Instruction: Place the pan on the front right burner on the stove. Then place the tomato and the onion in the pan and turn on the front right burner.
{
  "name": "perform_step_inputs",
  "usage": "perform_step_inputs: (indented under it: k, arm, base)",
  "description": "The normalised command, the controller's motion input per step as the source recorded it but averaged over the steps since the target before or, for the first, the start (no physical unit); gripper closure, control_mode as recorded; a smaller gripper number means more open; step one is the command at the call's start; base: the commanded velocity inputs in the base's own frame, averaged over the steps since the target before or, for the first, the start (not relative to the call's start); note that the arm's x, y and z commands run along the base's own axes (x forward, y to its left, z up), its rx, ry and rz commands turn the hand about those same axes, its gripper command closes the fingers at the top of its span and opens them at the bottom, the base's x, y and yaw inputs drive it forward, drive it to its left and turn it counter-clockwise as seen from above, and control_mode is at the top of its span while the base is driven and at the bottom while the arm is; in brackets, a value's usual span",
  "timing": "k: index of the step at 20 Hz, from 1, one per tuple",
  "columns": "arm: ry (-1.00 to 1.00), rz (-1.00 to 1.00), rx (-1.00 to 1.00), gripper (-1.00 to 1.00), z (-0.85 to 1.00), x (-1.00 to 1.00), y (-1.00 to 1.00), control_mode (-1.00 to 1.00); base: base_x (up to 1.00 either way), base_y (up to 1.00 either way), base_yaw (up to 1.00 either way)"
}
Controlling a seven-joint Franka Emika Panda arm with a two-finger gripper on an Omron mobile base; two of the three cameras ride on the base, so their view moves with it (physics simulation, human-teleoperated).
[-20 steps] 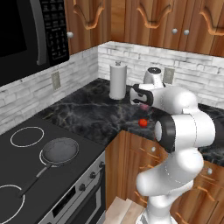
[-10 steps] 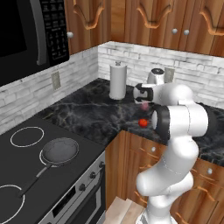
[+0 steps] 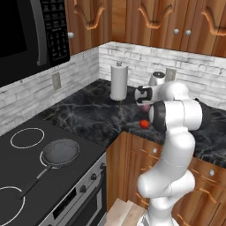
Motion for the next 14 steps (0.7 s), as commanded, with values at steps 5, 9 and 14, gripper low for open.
perform_step_inputs:
  k: [5, 9, 14]
  arm:
    - [0.00, 0.00, 0.00, -1.00, -0.16, 0.44, -0.15, -1.00]
    - [0.00, 0.00, 0.00, -1.00, -0.06, 0.42, -0.13, -1.00]
    - [0.00, 0.00, 0.00, -1.00, -0.12, 0.38, -0.12, -1.00]
  base:
    - [0.00, 0.00, 0.00]
    - [0.00, 0.00, 0.00]
    - [0.00, 0.00, 0.00]
